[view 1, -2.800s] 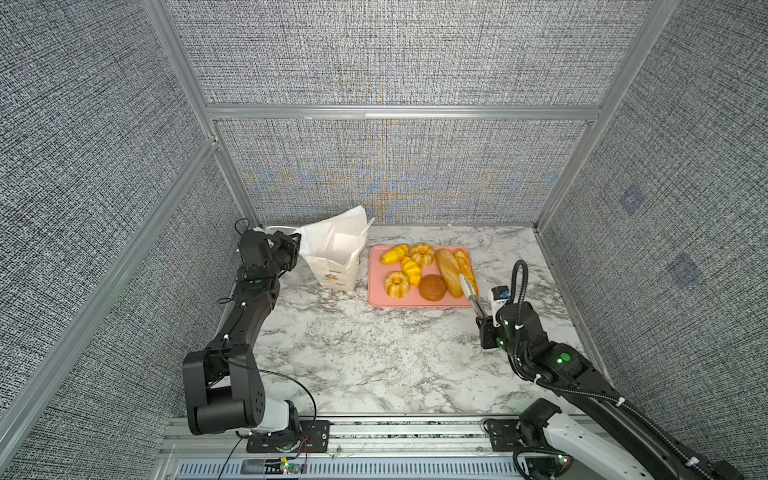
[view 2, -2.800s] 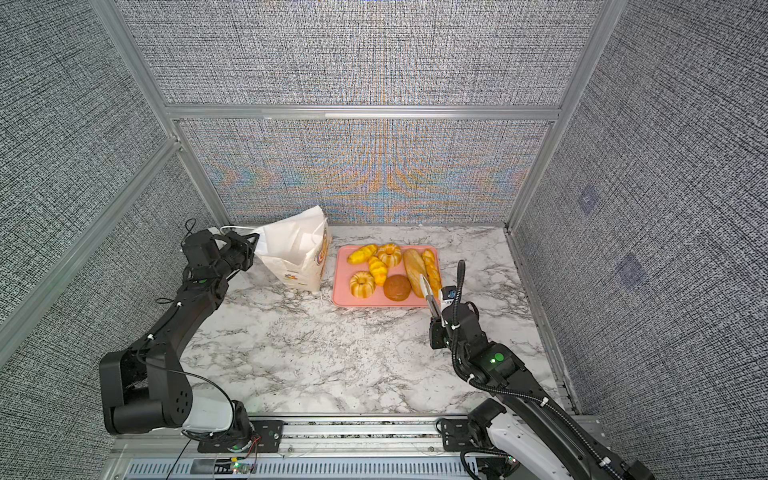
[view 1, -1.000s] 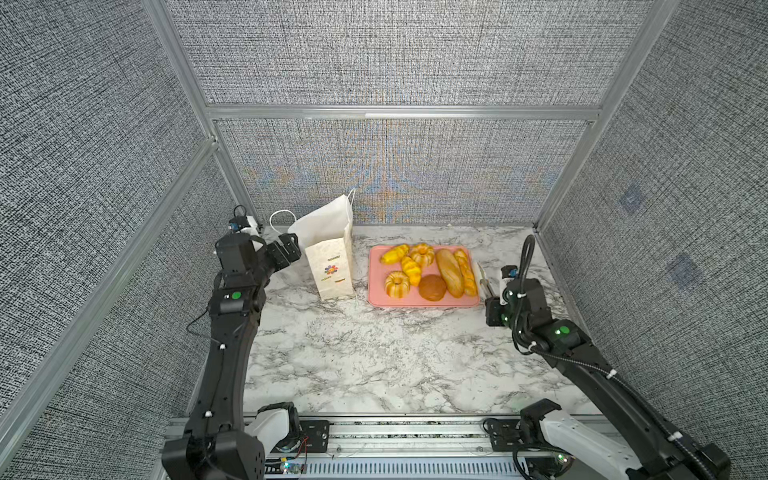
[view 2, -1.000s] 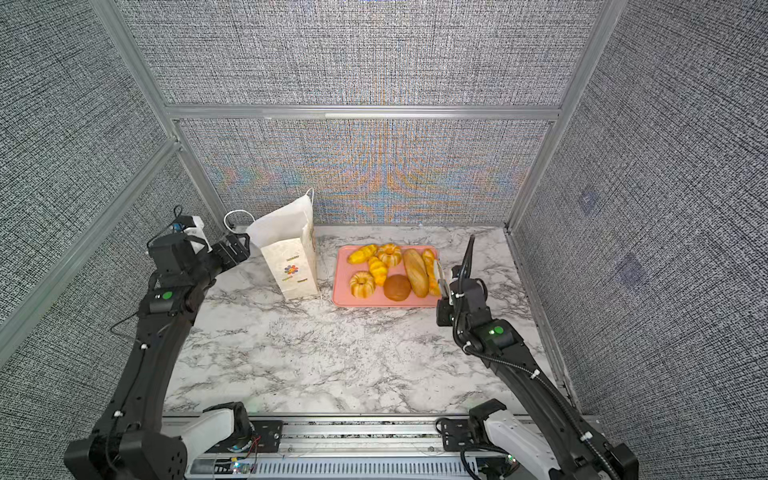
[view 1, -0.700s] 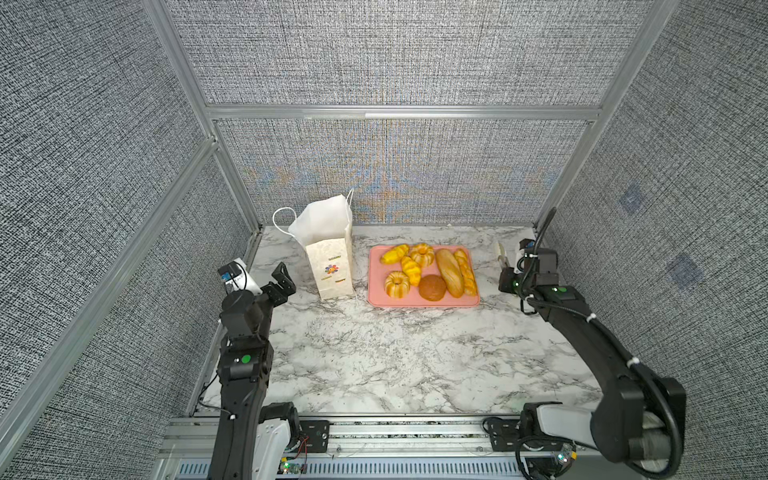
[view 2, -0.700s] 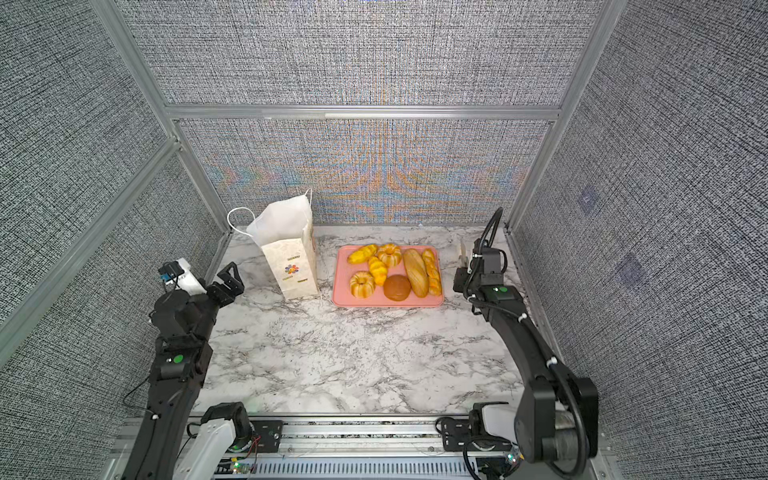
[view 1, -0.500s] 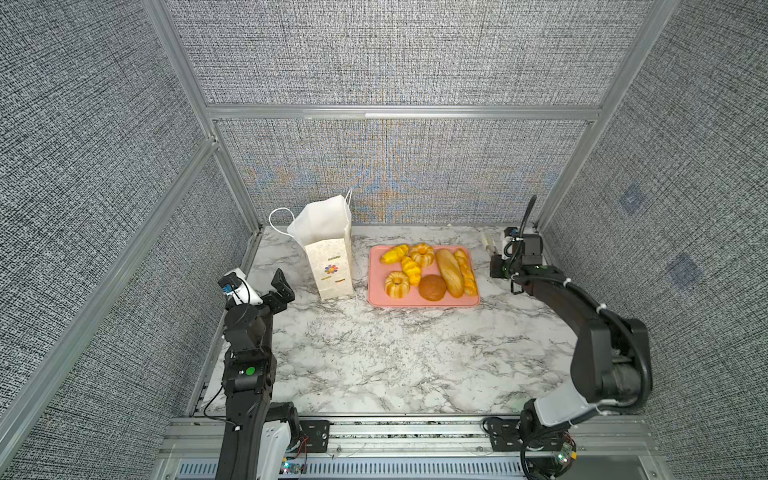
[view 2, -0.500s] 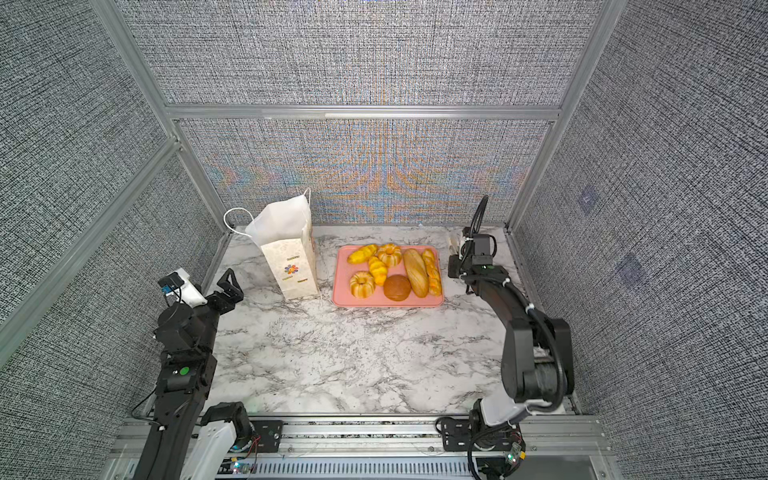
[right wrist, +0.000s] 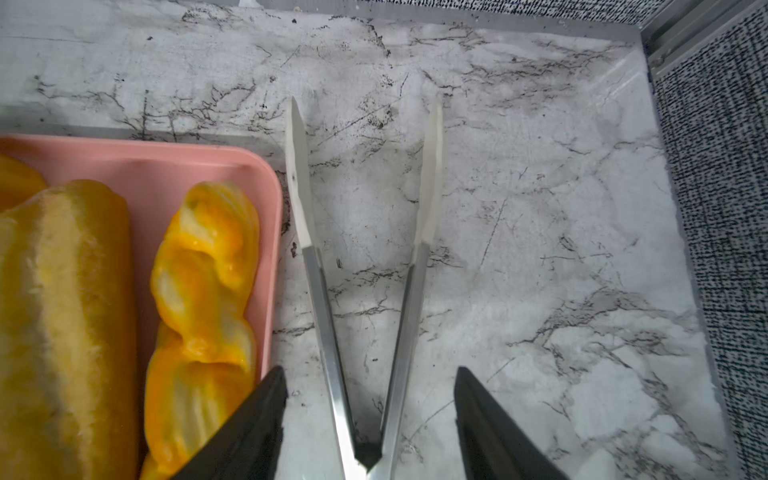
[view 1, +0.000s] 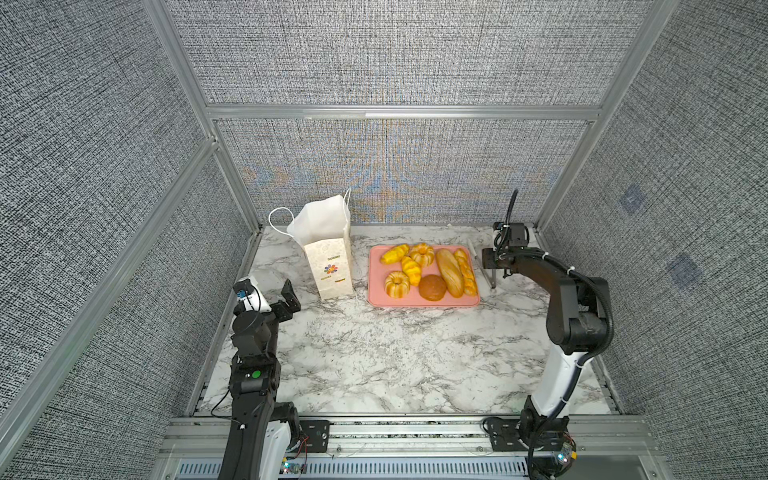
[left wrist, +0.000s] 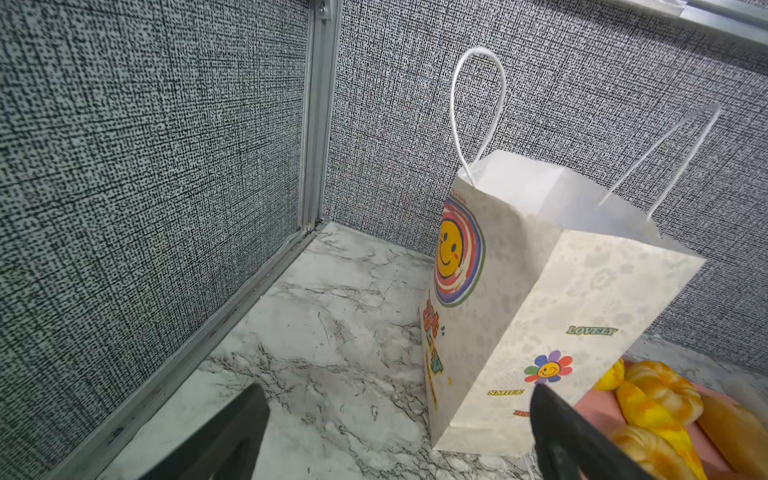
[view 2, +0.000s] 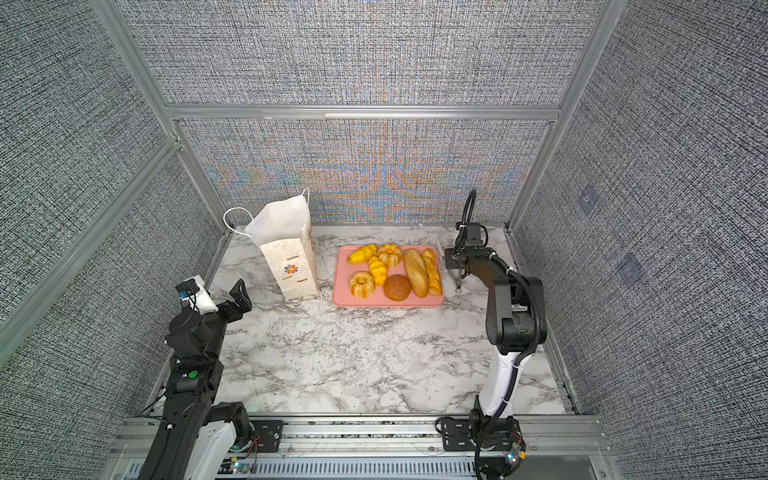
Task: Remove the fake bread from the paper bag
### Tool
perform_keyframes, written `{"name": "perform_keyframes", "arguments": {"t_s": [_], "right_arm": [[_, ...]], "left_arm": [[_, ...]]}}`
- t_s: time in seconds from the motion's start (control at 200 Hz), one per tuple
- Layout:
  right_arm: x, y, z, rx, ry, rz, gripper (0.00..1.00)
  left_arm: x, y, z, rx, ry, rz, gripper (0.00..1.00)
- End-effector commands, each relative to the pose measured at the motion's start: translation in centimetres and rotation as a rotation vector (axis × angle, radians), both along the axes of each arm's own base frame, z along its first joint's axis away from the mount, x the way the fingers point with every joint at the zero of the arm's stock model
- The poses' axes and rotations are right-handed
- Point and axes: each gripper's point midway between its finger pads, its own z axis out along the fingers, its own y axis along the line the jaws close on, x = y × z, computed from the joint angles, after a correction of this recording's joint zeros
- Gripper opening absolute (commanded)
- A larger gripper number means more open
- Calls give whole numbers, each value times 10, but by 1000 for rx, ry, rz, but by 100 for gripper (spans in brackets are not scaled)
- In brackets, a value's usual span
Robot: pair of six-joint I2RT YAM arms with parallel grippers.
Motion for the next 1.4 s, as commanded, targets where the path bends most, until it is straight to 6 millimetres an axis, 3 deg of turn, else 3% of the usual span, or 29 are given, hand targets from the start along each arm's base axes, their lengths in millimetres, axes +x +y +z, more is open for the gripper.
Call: {"name": "perform_keyframes", "arguments": {"t_s": [0.0, 0.07, 0.21, 0.29, 0.365, 0.385, 0.455, 0.52, 0.665, 0.725, 0.84, 0.93, 1.005, 1.11, 1.175, 1.22, 1.396], "right_arm": [[-8, -6, 7, 5, 18, -48, 79], [-13, -6, 15, 19, 3, -62, 99], [-33, -13, 43, 25, -85, -128, 99], [-54, -23, 53, 2, -165, -180, 99], [-76, -26, 75, 2, -315, -190, 99], [-87, -26, 66, 5, -326, -187, 99], [-108, -21, 77, 15, -454, -155, 99], [-128, -14, 68, 28, -506, -106, 99], [-155, -13, 33, 44, -520, -104, 99], [-161, -12, 19, 50, -521, -108, 99], [-158, 0, 25, 60, -561, -23, 99], [-156, 10, 31, 66, -638, 48, 99], [-157, 16, 24, 52, -632, 95, 99], [-165, 9, 8, 39, -673, 55, 99], [-171, 6, 21, 40, -783, 34, 99], [-176, -3, 19, 25, -772, -19, 99], [-152, -14, 10, 19, -673, -89, 99]], "left_arm": [[4, 0, 5, 11, -51, -4, 100], [6, -2, -3, 5, -46, -13, 100], [10, -7, -13, 59, -63, -53, 98], [9, -8, -20, 81, -72, -58, 95], [8, -12, -29, 137, -85, -85, 93], [7, -13, -32, 145, -91, -90, 92], [5, -16, -42, 172, -118, -104, 90], [3, -17, -50, 193, -139, -108, 90], [17, -23, -67, 218, -49, -161, 91], [21, -27, -74, 225, -37, -191, 99], [26, -26, -84, 242, -29, -193, 99], [30, -27, -79, 272, -76, -192, 99], [32, -23, -80, 258, -95, -172, 99], [37, -23, -89, 262, -100, -173, 99], [42, -28, -96, 277, -95, -205, 99], [46, -27, -96, 279, -108, -198, 99], [62, -28, -105, 260, -37, -213, 99]]}}
